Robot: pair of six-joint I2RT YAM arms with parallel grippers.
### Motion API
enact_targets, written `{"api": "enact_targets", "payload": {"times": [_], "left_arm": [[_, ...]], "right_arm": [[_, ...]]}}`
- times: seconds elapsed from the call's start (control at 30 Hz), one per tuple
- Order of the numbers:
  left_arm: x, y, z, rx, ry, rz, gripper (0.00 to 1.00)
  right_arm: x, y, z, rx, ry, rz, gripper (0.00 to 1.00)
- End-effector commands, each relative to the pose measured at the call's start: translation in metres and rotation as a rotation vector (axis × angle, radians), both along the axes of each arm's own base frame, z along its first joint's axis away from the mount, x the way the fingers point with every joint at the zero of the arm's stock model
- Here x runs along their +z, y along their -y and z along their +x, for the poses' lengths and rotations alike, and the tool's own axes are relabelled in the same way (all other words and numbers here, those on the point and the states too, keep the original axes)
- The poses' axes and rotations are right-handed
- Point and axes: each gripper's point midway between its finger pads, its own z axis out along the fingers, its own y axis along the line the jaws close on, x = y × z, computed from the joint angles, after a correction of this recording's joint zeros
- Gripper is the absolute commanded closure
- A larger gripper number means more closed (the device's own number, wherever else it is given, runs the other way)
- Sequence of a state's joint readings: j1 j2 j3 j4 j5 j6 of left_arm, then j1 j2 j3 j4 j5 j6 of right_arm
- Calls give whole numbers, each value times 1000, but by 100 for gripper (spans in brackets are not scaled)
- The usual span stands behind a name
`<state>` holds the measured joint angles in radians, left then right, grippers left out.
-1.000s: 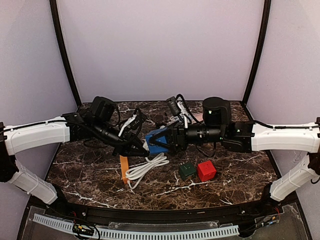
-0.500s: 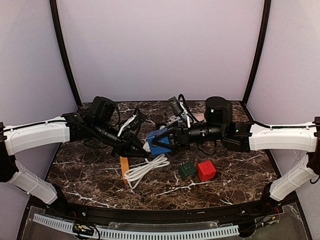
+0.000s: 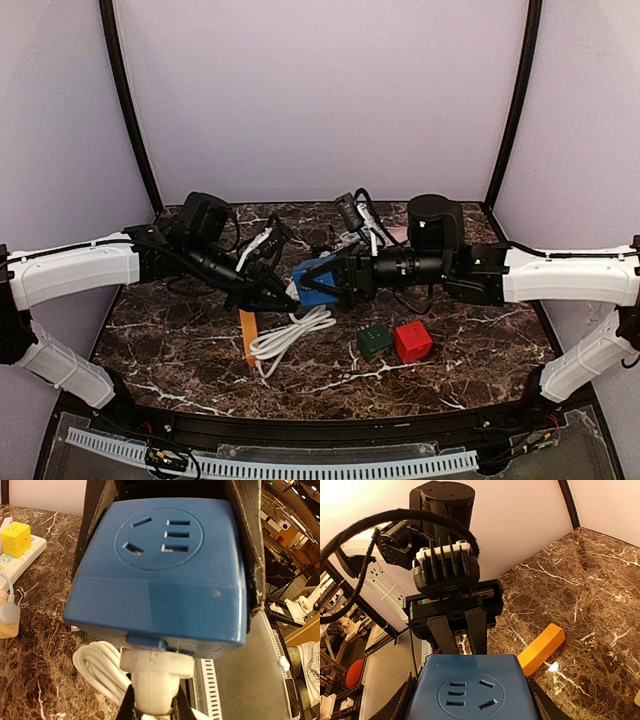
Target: Pull the plug off the socket
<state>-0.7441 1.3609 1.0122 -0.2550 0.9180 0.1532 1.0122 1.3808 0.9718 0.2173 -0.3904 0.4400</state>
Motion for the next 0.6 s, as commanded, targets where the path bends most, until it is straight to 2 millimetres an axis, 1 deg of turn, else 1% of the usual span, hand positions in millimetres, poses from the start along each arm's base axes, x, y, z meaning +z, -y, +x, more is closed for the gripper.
{"api": "enact_targets", "payload": {"times": [0.0, 0.23, 0.33, 0.4, 0.43, 0.57], "left_arm": [[12, -5, 2, 5, 37, -25, 99], [12, -5, 2, 4, 37, -22, 99], [12, -6, 3, 5, 43, -20, 99], [11, -6, 3, 9, 45, -13, 99], [11, -6, 4, 9, 45, -11, 99], [11, -6, 4, 11, 50, -9, 99]], "right_arm": [[-3, 19, 35, -222, -13, -73, 100], [-20, 34, 54, -365, -55, -151, 100], [-20, 41, 57, -392, -63, -148, 100], [-19, 42, 55, -379, -58, -146, 100], [-16, 40, 51, -348, -46, -133, 100], [4, 29, 25, -178, -4, -31, 100]]}}
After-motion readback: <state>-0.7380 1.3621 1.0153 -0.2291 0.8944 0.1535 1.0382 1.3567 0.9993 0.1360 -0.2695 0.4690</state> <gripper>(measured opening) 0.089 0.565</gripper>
